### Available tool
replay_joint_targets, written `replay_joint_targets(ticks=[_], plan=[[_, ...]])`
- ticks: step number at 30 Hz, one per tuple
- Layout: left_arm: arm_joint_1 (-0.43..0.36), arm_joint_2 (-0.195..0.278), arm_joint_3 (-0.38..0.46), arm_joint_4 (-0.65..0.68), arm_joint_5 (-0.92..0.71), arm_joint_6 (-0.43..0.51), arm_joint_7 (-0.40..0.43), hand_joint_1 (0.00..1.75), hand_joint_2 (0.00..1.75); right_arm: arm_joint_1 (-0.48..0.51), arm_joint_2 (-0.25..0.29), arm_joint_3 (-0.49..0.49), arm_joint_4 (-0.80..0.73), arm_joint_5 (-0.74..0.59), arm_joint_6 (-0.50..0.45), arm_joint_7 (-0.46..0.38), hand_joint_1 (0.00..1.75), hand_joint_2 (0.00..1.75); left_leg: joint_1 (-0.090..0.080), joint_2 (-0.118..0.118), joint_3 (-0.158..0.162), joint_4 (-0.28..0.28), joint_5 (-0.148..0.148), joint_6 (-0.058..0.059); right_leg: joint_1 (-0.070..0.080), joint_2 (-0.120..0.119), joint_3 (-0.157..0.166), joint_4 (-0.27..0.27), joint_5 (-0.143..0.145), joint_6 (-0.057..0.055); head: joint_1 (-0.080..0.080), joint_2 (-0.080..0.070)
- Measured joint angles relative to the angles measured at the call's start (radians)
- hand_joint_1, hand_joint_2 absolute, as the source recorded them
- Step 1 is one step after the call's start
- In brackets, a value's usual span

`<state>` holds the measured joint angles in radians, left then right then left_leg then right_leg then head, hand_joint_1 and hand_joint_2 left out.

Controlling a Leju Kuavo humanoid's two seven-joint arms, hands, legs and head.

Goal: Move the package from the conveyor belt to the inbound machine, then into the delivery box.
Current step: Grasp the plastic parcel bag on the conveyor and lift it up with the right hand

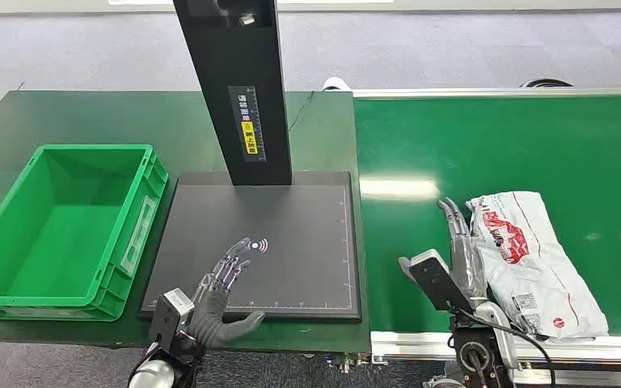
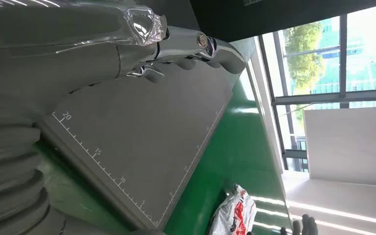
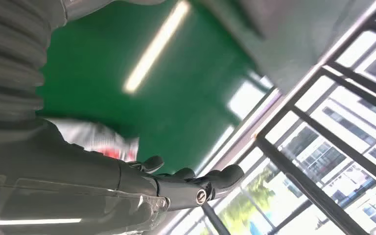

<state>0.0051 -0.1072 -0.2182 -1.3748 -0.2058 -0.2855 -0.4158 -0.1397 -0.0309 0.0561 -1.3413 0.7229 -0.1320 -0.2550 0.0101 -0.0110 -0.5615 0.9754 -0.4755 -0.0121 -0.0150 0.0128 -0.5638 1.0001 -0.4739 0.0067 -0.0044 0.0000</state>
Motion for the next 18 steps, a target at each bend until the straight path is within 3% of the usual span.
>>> replay_joint_targets(ticks=[2,10,18], plan=[[0.001,0.003,0.001,0.0,0.004,0.0,0.0,0.0,1.75,-0.02,-0.024,0.0,0.018,0.006,0.0,0.006,0.0,1.75,0.0,0.0,0.0,0.0,0.0,0.0,0.0,0.0,0.0,0.0,0.0,0.0,0.0,0.0],[0.014,0.035,0.003,-0.002,0.043,0.003,-0.004,0.0,1.75,-0.171,-0.209,-0.031,0.228,0.021,0.019,0.051,0.0,1.75,0.0,-0.001,-0.001,0.0,0.0,0.0,0.0,0.0,0.0,0.0,0.0,0.0,0.0,0.0],[0.033,0.058,0.014,-0.012,0.058,0.023,0.017,0.0,1.75,-0.385,-0.281,0.042,0.542,0.153,0.174,0.224,0.0,1.75,0.0,-0.002,-0.001,0.0,0.0,0.001,0.0,-0.001,0.0,0.0,0.0,0.0,0.0,0.0]])
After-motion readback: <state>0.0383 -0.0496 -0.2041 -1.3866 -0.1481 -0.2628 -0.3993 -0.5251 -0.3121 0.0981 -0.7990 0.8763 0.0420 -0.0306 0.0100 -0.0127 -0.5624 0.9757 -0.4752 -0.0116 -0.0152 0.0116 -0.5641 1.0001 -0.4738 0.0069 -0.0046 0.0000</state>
